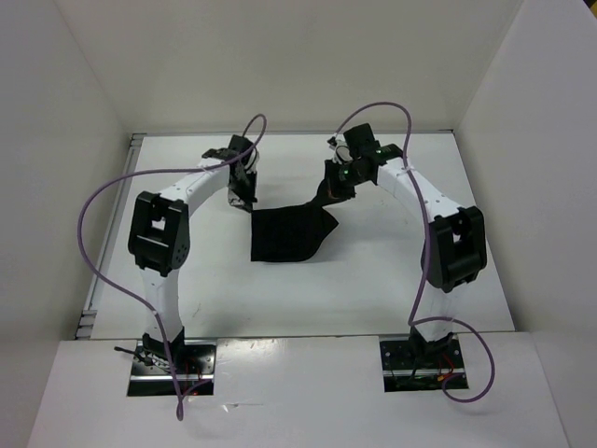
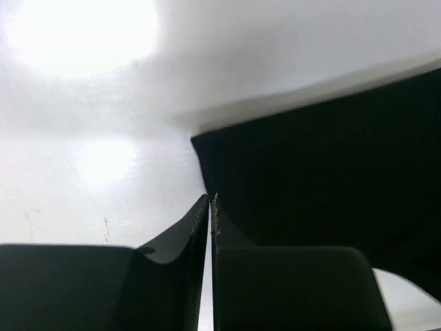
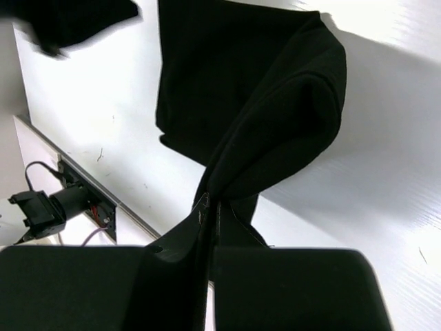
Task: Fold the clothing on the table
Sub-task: Fold the skirt
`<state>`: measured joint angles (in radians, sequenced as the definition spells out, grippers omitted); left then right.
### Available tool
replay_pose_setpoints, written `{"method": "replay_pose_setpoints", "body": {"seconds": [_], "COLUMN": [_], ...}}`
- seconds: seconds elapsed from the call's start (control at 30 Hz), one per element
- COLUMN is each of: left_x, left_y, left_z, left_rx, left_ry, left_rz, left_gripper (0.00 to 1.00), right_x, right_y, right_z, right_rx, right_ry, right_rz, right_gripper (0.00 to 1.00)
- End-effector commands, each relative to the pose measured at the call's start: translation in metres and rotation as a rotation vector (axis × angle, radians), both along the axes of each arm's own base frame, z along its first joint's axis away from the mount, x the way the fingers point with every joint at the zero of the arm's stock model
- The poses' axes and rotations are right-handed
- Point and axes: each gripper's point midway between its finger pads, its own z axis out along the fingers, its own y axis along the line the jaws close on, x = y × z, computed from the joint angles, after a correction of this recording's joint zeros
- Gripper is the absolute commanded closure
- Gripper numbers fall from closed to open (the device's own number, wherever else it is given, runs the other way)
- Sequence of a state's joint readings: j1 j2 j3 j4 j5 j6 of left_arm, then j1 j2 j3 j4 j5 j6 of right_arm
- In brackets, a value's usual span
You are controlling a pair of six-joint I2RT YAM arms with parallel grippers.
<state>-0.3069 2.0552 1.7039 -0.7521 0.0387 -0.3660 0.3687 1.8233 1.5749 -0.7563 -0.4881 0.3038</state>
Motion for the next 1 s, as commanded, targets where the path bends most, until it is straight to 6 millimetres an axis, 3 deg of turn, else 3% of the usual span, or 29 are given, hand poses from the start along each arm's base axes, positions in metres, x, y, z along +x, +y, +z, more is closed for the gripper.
{"method": "replay_pose_setpoints", "body": {"seconds": [0.0, 0.1, 0.33, 0.5, 0.7, 0.97], "left_x": [-0.039, -0.055, -0.065, -0.065, -0.066, -0.073], "left_y": [0.010, 0.008, -0.010, -0.022, -0.022, -0.020], "left_z": [-0.039, -0.054, -0.071, -0.069, -0.064, -0.048], "left_rx": [0.101, 0.075, 0.052, -0.017, -0.020, -0.028], "left_ry": [0.106, 0.146, 0.176, 0.179, 0.170, 0.156], "left_rz": [-0.016, -0.020, -0.057, -0.069, -0.070, -0.062], "left_gripper": [0.91, 0.92, 0.92, 0.92, 0.92, 0.92], "right_x": [0.000, -0.002, -0.012, -0.021, -0.026, -0.018], "right_y": [0.015, 0.029, 0.065, 0.091, 0.121, 0.140], "right_z": [0.019, 0.024, 0.013, -0.006, -0.014, -0.027], "right_rx": [0.003, 0.008, 0.017, 0.025, 0.063, 0.102], "right_ry": [-0.037, -0.047, -0.025, 0.008, 0.023, 0.053], "right_rz": [0.035, 0.064, 0.152, 0.216, 0.258, 0.269], "right_gripper": [1.00, 1.00, 1.00, 1.00, 1.00, 1.00]}}
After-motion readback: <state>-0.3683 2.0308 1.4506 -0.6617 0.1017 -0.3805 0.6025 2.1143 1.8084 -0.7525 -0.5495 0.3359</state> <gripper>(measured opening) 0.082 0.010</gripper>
